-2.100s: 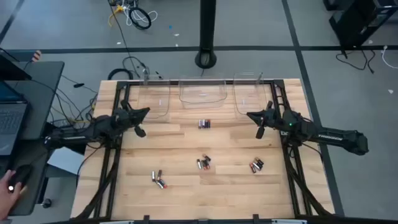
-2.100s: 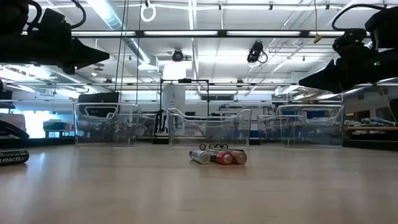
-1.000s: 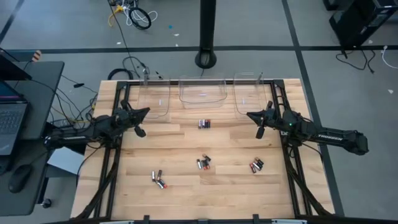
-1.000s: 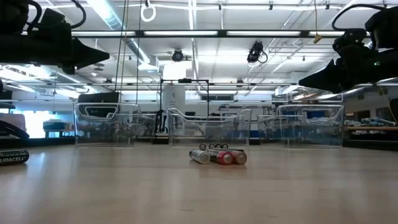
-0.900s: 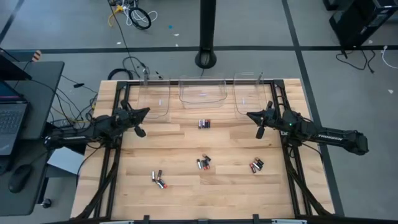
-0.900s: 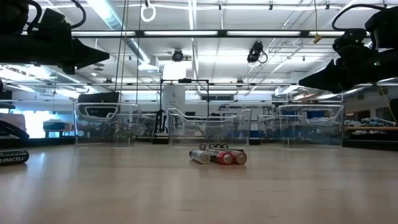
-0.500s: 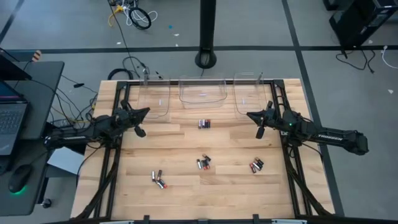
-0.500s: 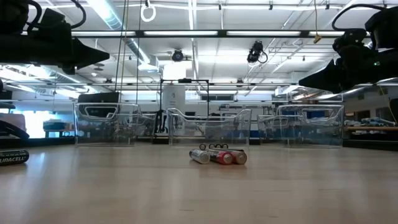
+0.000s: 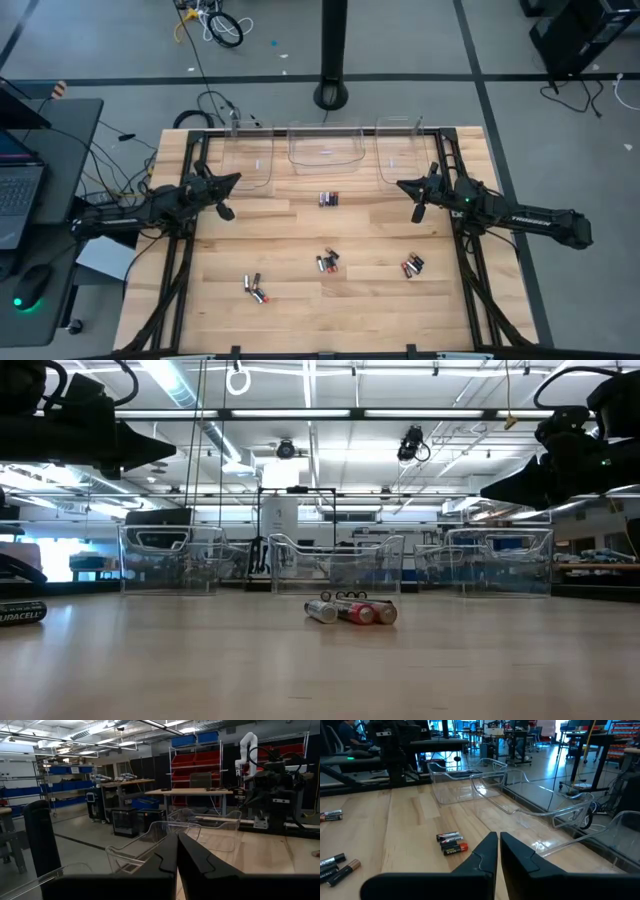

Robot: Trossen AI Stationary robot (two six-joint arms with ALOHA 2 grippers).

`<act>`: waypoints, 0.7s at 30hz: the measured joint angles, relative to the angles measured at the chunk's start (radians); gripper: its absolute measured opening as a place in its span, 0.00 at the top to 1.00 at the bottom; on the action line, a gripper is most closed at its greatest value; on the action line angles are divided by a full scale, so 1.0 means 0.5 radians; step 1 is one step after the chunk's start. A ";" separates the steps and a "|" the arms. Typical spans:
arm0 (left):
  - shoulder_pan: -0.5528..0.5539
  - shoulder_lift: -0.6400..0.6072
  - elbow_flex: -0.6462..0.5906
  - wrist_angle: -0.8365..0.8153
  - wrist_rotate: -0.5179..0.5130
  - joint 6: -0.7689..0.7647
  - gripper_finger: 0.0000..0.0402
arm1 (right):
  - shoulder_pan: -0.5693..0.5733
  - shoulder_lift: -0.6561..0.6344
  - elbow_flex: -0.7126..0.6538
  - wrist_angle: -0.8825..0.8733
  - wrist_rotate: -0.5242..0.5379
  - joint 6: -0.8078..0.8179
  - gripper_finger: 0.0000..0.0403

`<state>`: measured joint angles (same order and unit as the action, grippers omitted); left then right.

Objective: Sort batteries

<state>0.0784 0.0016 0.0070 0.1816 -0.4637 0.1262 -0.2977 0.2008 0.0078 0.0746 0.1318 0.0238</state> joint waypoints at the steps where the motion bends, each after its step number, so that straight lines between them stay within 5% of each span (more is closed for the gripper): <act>1: 0.000 0.000 0.000 0.000 0.000 0.000 0.96 | 0.000 0.000 0.000 0.000 0.001 0.000 0.92; 21: 0.001 -0.001 0.000 0.000 0.000 0.000 0.96 | 0.000 0.000 0.000 0.531 0.000 0.000 0.92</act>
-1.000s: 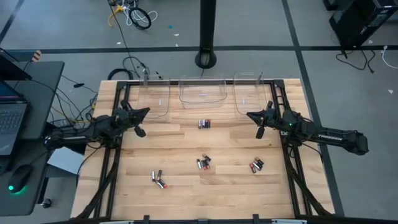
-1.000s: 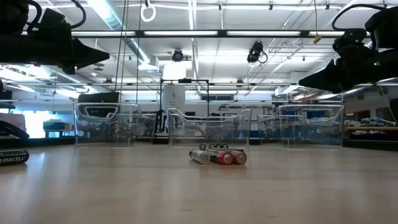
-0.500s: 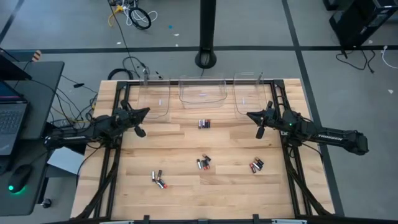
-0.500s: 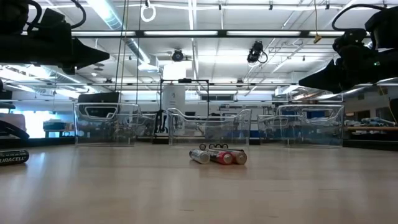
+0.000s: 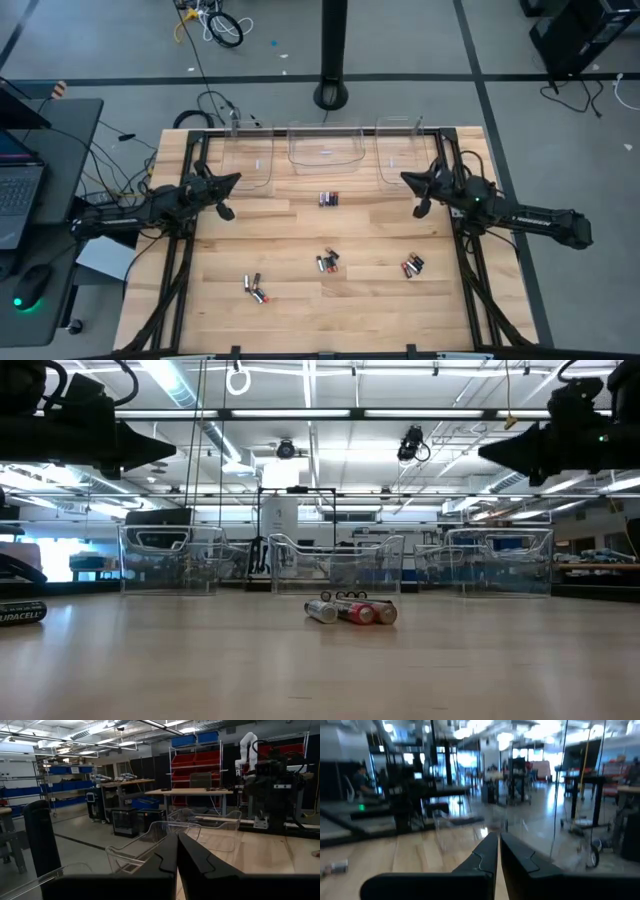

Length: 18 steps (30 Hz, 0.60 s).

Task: Sort batteries
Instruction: Put the silver battery into the right transparent bin

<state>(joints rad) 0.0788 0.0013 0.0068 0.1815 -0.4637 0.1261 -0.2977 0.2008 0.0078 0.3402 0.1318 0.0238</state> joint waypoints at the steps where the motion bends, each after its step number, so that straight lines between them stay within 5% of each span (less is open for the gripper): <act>1: 0.000 0.000 0.001 0.000 0.000 0.001 0.96 | 0.000 0.000 0.000 0.056 0.000 0.001 0.92; 9: 0.000 0.001 0.000 0.000 0.000 0.001 0.96 | 0.011 0.069 0.078 0.175 -0.122 0.224 0.96; 18: -0.001 0.000 0.001 0.000 0.000 0.000 0.96 | 0.143 0.566 0.450 0.051 -0.084 0.073 0.96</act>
<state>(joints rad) 0.0784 0.0013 0.0071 0.1814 -0.4637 0.1261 -0.2260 0.4837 0.2327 0.3657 0.0898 0.0605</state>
